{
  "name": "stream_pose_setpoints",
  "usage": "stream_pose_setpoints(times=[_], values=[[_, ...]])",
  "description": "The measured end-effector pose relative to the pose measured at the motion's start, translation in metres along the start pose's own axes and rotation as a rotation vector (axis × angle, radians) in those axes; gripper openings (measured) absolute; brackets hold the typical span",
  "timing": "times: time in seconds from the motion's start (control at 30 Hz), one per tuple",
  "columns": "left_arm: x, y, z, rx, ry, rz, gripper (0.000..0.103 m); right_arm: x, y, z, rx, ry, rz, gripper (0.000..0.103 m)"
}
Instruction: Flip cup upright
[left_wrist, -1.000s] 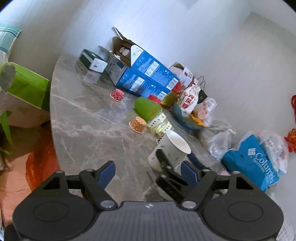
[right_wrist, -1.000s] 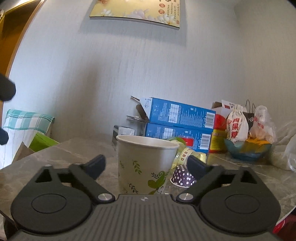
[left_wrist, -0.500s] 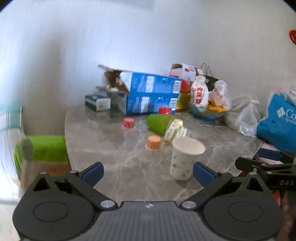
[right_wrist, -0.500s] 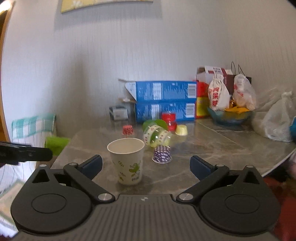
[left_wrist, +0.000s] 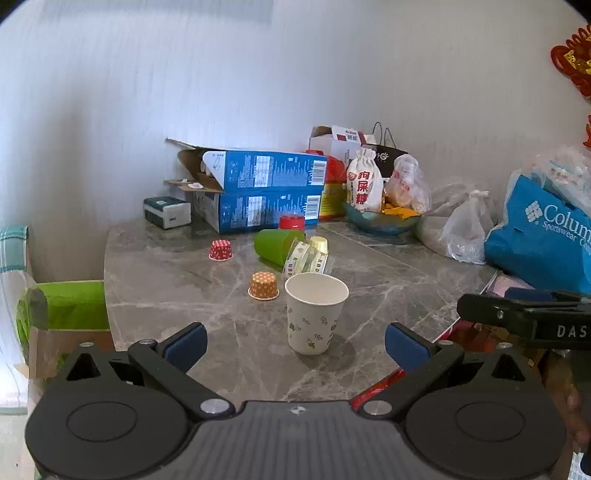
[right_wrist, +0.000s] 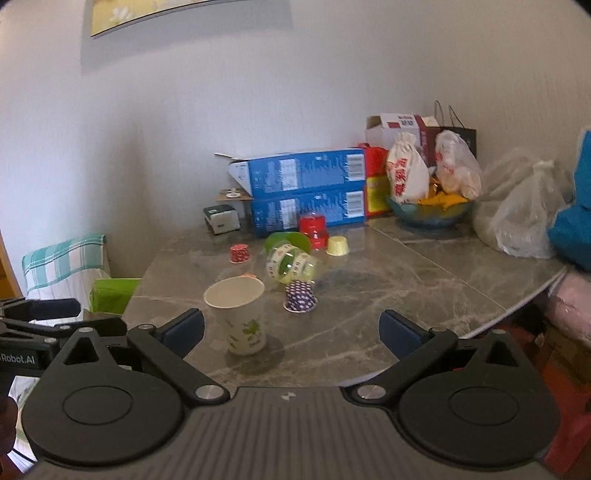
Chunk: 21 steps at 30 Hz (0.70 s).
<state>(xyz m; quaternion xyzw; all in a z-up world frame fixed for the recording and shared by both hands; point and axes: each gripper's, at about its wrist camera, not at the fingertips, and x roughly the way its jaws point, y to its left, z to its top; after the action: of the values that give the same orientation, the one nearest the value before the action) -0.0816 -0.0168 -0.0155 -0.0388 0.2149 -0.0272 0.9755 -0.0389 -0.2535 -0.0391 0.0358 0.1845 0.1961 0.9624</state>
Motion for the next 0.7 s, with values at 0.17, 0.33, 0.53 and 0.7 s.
stream_pose_setpoints(times=[0.17,0.33,0.53,0.7], values=[[0.0007,-0.0024,0.0045,0.002,0.021,0.009,0.103,-0.0027,-0.0069,0.0006,0.015,0.025,0.020,0.102],[0.0004,-0.0058,0.0077,0.011,0.029,0.027,0.103,-0.0048,-0.0067,0.0014,0.001,0.028,0.025,0.102],[-0.0001,-0.0051,0.0094,0.005,0.029,0.033,0.103,-0.0044,-0.0031,0.0017,-0.015,0.038,0.032,0.102],[-0.0024,-0.0043,0.0106,0.009,0.021,0.043,0.103,-0.0026,0.0000,0.0043,-0.031,0.038,0.041,0.102]])
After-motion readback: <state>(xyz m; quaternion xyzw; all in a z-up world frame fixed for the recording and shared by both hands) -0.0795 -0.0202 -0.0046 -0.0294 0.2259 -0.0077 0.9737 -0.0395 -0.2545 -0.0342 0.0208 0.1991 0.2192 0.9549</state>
